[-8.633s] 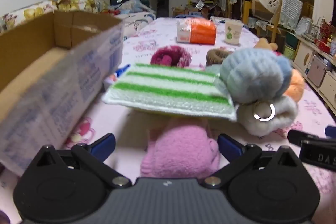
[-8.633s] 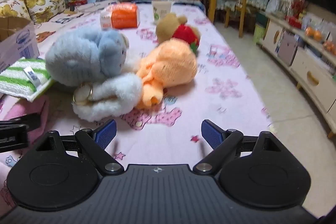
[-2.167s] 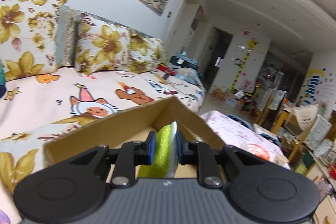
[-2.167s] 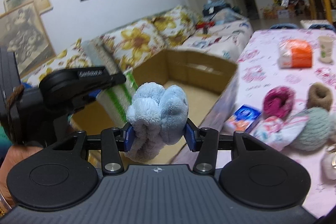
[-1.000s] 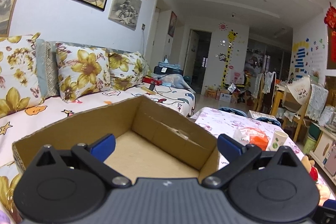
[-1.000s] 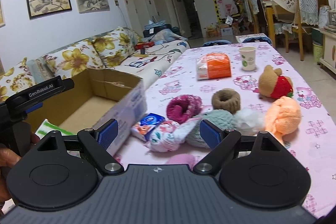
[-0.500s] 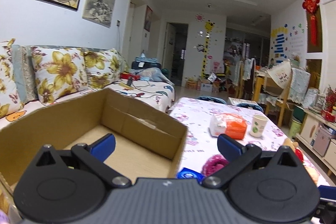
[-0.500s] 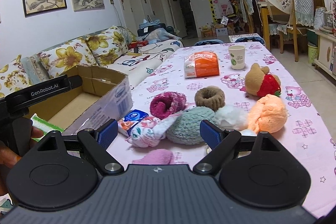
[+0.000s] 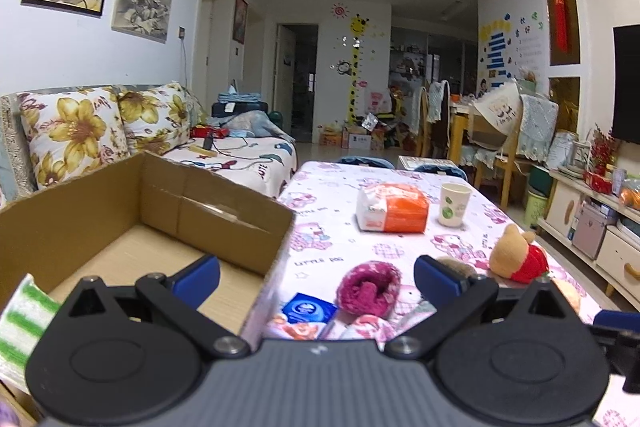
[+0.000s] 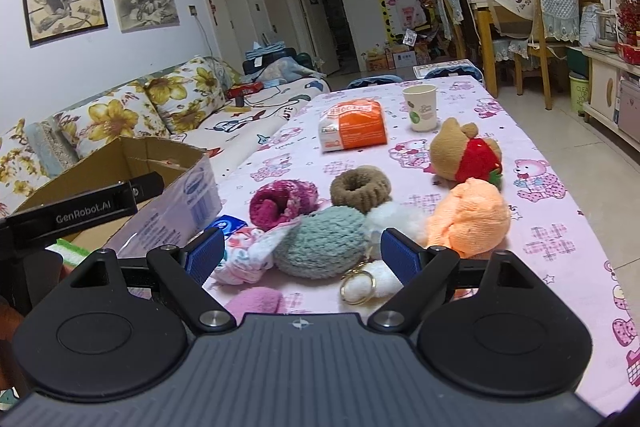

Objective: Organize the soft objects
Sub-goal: 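Move both tools back from the box to the table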

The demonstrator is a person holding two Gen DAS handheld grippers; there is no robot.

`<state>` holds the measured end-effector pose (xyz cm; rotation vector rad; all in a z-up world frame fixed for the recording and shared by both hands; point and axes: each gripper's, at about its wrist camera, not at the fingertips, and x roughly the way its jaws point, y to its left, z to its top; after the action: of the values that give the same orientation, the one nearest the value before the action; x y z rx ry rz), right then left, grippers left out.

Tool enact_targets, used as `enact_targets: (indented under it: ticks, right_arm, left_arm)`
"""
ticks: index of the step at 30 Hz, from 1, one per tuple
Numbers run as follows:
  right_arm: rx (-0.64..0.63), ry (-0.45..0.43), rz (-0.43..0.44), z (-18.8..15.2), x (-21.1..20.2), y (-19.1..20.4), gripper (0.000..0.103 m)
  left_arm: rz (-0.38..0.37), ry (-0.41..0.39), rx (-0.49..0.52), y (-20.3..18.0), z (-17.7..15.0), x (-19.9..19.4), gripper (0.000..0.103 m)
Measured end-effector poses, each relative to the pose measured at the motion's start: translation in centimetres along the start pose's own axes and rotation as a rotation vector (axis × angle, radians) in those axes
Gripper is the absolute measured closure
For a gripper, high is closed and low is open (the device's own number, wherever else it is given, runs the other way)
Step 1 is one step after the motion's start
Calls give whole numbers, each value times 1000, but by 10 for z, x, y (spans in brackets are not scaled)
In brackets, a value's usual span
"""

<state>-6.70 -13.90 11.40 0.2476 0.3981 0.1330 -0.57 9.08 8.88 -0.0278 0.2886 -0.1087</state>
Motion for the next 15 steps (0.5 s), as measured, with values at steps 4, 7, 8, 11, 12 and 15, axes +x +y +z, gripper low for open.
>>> enact_targets:
  ticks: [4, 7, 8, 11, 12, 15]
  right_arm:
    - [6, 1, -13, 0, -1, -4, 0]
    - [15, 3, -27, 1, -2, -9, 0]
    - [19, 3, -32, 1, -2, -11, 0]
    - [30, 5, -47, 2, -2, -15, 0]
    - [32, 4, -52, 2, -2, -17, 0]
    - [45, 1, -70, 3, -3, -22, 0]
  left_arm:
    - [-15, 10, 15, -8, -3, 2, 1]
    - [-27, 19, 24, -13, -4, 3, 1]
    - [-32, 20, 28, -15, -5, 3, 1]
    - [-45, 27, 42, -21, -7, 4, 1]
    - [-49, 31, 47, -23, -8, 4, 1]
    - [-62, 39, 60, -29, -9, 5, 1]
